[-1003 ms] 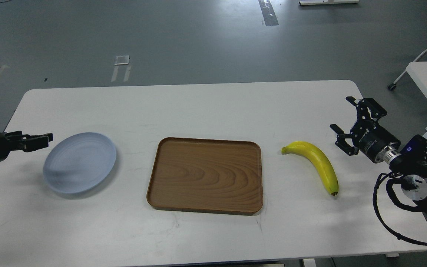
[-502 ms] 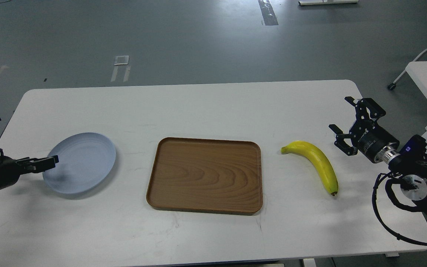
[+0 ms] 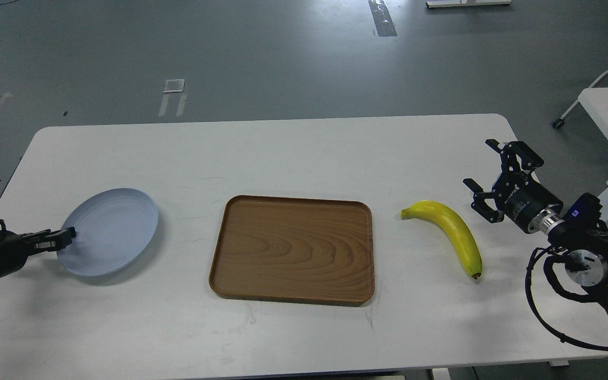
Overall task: Place banana on plate with both arms
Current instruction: 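Grip the plate rim with the left gripper and lift it, then carry the plate with the left gripper and lower it onto the tray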
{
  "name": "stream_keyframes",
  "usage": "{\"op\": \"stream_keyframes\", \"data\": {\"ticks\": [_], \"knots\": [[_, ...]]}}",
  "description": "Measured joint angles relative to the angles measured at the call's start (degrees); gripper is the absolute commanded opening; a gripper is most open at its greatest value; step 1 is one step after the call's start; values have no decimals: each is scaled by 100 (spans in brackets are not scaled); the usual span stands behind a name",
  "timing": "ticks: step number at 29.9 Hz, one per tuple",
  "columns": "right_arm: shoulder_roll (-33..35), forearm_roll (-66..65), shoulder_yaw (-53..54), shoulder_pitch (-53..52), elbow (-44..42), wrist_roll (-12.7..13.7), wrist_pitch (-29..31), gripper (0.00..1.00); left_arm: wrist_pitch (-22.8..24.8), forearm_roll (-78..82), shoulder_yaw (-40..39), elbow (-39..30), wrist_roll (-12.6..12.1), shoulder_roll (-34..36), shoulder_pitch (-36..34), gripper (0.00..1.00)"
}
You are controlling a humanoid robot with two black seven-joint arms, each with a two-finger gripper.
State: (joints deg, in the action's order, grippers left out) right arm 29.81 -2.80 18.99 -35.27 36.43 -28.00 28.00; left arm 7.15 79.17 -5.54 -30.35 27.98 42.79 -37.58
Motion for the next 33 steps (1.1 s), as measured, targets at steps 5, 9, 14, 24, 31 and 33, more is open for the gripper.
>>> {"op": "stream_keyframes", "data": {"ticks": [5,9,14,24,31,33], "knots": [[-1,-1,-1,3,-13,0,0,99,2,-29,1,-9,1,-1,-26,0],[-5,-1,-1,-3,-14,0,0,99,-40,-146,-5,-35,3,7,-58,0],[-5,-1,-1,-6,-14,0,0,99,-79,-194,-19,-65,3,50,-126,0],[-1,-1,-1,-7,-14,0,0,99,511,-722,-14,-643,1,225,-1087,0],[16,-1,-1,-21,-14,0,0,99,1117,-690,-14,-1667,1,249,-1742,0],[14,-1,-1,-24,-12,0,0,99,1117,-538,-14,-1994,2,196,-1873,0]]}}
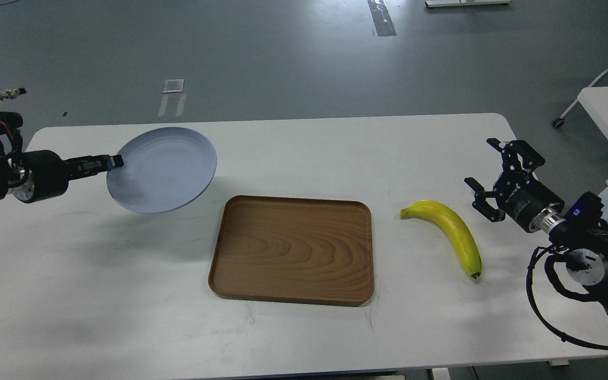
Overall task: Place banana on plate with both arms
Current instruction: 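Carry the plate with the left gripper and lower it onto the tray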
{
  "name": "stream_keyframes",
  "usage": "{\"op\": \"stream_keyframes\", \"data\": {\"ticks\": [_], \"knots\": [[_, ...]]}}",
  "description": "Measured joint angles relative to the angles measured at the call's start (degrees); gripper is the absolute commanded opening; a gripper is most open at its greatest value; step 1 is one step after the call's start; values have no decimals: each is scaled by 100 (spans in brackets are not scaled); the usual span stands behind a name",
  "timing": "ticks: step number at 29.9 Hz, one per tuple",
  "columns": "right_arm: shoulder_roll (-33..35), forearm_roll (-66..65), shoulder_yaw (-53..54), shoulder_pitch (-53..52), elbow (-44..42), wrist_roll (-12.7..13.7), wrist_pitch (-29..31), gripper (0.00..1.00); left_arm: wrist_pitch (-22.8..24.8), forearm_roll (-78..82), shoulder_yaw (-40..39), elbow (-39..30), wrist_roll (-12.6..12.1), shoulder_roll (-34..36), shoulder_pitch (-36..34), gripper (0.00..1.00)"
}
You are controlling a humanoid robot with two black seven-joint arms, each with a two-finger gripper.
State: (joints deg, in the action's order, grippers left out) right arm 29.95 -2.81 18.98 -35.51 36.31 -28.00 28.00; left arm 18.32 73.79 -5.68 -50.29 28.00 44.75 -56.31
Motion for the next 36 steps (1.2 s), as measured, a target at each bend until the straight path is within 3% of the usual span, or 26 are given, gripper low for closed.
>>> {"op": "stream_keyframes", "data": {"ticks": [7,22,36], "knots": [[-6,-8,0,22,-3,0,0,99,-209,1370,13,-299,2,-812,-147,0],[5,-9,-9,23,-2,0,0,99,-346,1742,457,845,1,-2627,-121,0],[41,-8,0,28,-1,0,0,99,-337,1736,707,1141,-1,-3108,-122,0]]}}
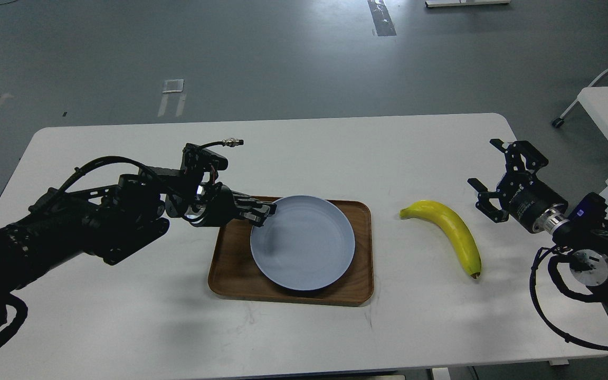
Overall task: Place banana on plate with both arms
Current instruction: 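Carry the plate with the left gripper and lower it onto the tray, then release the plate and raise the left gripper away from the tray, then reach the right gripper down and grasp the yellow banana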
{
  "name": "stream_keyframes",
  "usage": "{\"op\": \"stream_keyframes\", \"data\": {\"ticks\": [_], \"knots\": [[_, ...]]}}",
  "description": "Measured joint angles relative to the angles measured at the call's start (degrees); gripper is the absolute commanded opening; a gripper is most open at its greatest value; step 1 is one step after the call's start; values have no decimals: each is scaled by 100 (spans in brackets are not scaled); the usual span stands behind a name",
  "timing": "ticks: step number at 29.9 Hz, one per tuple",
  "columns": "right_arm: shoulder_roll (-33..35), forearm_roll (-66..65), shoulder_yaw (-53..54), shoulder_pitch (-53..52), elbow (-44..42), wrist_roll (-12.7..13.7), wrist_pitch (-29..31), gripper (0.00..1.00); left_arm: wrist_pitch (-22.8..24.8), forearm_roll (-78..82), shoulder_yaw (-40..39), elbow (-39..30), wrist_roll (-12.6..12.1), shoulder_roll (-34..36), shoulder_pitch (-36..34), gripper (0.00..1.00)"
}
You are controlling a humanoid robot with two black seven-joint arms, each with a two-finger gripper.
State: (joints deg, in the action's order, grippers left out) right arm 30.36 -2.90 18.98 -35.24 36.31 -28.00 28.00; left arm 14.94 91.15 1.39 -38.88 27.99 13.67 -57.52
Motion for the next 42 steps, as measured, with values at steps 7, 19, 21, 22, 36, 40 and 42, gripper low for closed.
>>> {"op": "stream_keyframes", "data": {"ticks": [7,19,21,22,36,40,42], "knots": [[2,0,0,-3,2,0,0,99,0,-35,-2,148,0,-119,0,79],[490,-335,-10,-264,183,0,0,99,51,-1589,-95,243,0,239,-424,97],[639,-797,-29,-461,253,0,0,99,130,-2670,-103,208,0,442,-501,97],[684,-1048,-58,-567,292,0,0,99,189,-3273,-107,184,0,553,-514,97],[1310,-4562,-1810,-2184,1290,-1,2,99,1299,-7684,-1705,-327,0,1578,766,98],[1380,-5864,-2273,-2596,1437,-1,2,99,1308,-7708,-1858,-333,0,1581,942,98],[1338,-6421,-2696,-2910,1444,-1,1,99,1308,-7709,-1867,-333,1,1581,961,98]]}}
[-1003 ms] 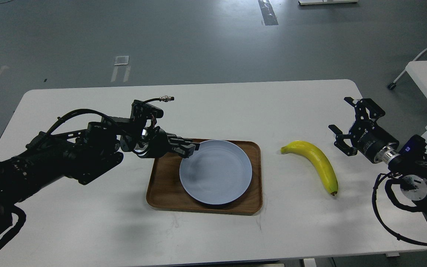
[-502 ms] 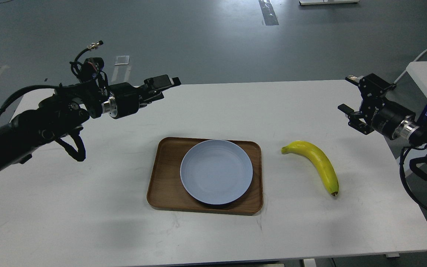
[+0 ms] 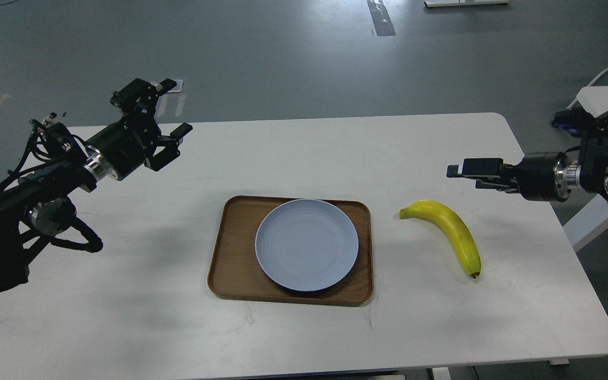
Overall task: Place banana on plate with both arms
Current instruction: 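Reach the right gripper down and grasp the yellow banana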
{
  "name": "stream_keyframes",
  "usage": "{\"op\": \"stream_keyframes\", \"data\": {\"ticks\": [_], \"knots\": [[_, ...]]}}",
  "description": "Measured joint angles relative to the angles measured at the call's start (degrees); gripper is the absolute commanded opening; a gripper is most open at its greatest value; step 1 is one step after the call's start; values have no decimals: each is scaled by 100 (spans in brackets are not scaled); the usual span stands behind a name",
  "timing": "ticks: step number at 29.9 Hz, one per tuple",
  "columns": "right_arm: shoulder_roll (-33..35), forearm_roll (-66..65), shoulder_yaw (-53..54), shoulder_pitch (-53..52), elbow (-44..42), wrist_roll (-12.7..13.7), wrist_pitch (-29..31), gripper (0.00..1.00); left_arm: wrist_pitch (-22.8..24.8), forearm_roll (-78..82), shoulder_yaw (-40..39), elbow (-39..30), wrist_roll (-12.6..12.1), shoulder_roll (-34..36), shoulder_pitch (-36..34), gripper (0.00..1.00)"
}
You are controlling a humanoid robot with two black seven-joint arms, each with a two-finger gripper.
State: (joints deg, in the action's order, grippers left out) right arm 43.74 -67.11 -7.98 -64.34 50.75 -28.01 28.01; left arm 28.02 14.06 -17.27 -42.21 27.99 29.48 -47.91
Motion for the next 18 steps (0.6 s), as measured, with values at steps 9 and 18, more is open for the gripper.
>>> {"op": "stream_keyframes", "data": {"ticks": [9,18], "knots": [[-479,-611,-1515,-522,-178,0,-2,98,0,126,31,2,0,-67,8,98],[-962,-645,-1803,-407,-577,0,-2,83,-1,134,16,-19,1,-58,7,98]]}}
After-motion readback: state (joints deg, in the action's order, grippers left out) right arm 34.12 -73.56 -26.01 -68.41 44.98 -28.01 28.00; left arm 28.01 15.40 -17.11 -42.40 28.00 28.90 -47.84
